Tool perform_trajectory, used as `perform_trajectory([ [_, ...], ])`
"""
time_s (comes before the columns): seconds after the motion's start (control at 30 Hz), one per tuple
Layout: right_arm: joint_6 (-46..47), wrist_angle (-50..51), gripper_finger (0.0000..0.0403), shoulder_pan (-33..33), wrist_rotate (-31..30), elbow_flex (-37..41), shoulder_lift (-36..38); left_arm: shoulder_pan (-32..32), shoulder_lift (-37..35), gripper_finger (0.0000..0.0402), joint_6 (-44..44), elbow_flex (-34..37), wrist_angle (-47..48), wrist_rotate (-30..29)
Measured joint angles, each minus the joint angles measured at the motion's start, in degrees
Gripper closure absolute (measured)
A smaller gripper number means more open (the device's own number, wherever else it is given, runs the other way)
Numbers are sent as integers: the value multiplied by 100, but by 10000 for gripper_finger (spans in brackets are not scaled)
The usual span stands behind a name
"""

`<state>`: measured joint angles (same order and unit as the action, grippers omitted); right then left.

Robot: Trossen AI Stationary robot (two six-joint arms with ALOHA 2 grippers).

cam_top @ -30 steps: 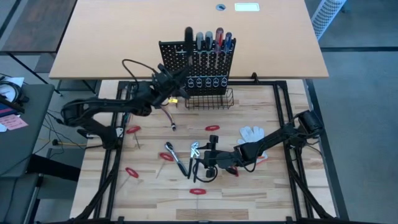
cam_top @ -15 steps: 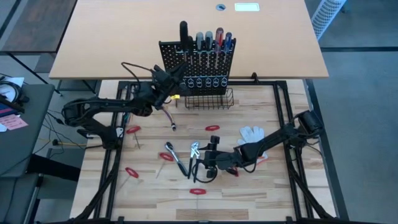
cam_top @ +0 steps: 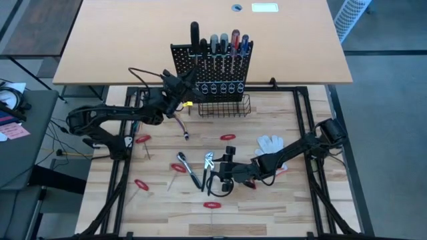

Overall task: Hang tools onto peg board
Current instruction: Hang the black corx screw onto the black pegboard

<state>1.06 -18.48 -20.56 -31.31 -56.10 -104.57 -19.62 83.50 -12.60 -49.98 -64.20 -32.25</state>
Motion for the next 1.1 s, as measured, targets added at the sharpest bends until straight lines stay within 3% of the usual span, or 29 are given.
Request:
perform_trajectory([
  [0.63,0,-2,188,2,0,0,0,-339,-4,401,568,2,745,-107],
  [1.1,2,-15,188,2,0,0,0,-413,0,401,810,323,667,-74],
])
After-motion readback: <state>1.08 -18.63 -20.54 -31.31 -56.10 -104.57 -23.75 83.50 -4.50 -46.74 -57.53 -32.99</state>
